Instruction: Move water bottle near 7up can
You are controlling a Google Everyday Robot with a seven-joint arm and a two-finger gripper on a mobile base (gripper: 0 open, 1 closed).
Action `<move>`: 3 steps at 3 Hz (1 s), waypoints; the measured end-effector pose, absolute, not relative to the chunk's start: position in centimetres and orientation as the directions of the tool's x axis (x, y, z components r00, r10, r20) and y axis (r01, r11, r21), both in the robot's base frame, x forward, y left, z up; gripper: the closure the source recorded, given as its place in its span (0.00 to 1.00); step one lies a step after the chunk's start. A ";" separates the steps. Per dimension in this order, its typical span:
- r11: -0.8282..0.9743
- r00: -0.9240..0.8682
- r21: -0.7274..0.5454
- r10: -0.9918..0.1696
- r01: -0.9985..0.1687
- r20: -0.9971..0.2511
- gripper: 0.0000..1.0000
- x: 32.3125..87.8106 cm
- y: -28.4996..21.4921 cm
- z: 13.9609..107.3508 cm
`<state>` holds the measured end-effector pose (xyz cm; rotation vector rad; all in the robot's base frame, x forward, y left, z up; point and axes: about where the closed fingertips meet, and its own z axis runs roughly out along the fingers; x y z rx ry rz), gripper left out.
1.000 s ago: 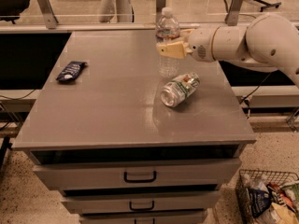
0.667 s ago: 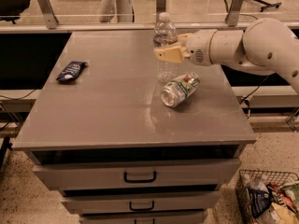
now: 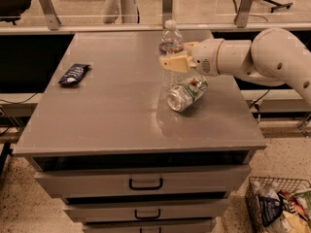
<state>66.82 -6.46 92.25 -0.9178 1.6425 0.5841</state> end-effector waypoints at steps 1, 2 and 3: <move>0.575 -0.085 -0.085 -0.262 -0.813 -0.961 0.15 66.3 -6.7 91.9; 0.573 -0.088 -0.080 -0.259 -0.815 -0.962 0.00 65.9 -6.9 91.6; 0.574 -0.088 -0.072 -0.245 -0.816 -0.965 0.00 66.0 -8.0 91.4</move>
Offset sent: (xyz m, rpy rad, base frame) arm -0.0126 -0.0119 -0.0098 0.0104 0.0046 -0.0013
